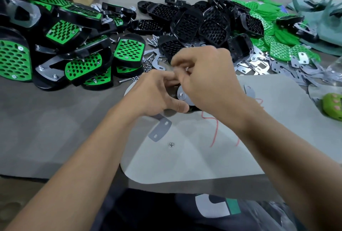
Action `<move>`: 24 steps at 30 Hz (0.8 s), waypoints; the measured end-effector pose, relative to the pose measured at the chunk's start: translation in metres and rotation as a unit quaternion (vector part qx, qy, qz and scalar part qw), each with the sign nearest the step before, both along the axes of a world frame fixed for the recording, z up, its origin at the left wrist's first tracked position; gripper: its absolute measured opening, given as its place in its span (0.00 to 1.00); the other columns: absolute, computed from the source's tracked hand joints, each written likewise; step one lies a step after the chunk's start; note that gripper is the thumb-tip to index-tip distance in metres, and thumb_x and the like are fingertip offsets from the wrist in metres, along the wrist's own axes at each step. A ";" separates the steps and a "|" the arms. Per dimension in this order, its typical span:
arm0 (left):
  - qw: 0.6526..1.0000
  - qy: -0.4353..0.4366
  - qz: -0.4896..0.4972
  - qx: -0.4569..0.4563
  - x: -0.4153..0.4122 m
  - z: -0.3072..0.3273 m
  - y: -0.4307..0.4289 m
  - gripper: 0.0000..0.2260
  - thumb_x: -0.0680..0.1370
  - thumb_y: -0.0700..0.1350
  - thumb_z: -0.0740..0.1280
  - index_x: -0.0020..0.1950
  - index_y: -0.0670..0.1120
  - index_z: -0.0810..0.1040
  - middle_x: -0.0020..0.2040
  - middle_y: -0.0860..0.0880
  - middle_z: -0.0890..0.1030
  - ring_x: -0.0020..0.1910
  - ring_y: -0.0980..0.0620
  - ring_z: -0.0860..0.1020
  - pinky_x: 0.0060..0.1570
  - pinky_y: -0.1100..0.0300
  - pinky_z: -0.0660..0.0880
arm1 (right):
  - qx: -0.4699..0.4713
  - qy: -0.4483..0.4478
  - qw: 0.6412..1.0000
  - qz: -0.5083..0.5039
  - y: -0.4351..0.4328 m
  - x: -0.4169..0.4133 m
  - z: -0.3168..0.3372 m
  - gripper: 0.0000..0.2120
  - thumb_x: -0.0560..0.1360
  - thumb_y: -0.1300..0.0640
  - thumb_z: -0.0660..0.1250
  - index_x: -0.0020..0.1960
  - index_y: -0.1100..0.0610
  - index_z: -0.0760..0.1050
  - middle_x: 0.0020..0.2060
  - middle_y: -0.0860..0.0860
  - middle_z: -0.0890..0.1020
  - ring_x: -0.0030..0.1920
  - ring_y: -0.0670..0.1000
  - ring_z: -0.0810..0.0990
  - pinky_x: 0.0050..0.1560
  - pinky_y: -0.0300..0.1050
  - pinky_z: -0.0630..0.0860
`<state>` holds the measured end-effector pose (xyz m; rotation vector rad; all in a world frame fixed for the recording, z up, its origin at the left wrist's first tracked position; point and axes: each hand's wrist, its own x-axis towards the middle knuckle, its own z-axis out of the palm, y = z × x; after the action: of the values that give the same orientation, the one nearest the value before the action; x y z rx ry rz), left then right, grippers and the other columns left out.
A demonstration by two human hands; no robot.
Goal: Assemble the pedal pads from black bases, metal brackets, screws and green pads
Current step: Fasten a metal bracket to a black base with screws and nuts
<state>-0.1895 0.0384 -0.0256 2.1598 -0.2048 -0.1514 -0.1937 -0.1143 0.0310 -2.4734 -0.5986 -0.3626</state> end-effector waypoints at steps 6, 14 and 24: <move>1.000 0.012 -0.002 -0.008 0.007 -0.005 -0.003 0.21 0.69 0.34 0.74 0.57 0.53 0.85 0.41 0.68 0.82 0.46 0.81 0.75 0.45 0.81 0.68 | -0.238 0.194 0.938 0.163 0.001 -0.046 0.002 0.04 0.66 0.55 0.75 0.41 0.51 0.83 0.34 0.46 0.82 0.37 0.47 0.78 0.39 0.42 0.78; 0.999 -0.011 -0.034 0.007 0.005 -0.005 0.000 0.31 0.63 0.44 0.81 0.65 0.58 0.81 0.52 0.70 0.81 0.56 0.79 0.74 0.51 0.83 0.65 | -0.223 0.182 0.950 0.117 0.003 -0.068 -0.023 0.10 0.76 0.57 0.69 0.39 0.50 0.71 0.37 0.53 0.70 0.44 0.61 0.76 0.48 0.55 0.80; 0.999 -0.008 -0.030 -0.009 0.002 -0.003 0.000 0.33 0.60 0.47 0.85 0.63 0.61 0.82 0.53 0.68 0.83 0.56 0.71 0.79 0.60 0.62 0.75 | -0.005 0.129 0.991 -0.027 -0.028 -0.004 -0.003 0.07 0.69 0.61 0.74 0.37 0.49 0.85 0.26 0.43 0.81 0.34 0.41 0.80 0.32 0.31 0.74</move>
<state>-0.1876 0.0389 -0.0288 2.1383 -0.2780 -0.1667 -0.1980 -0.1418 0.0278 -2.4959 -0.4273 -0.0584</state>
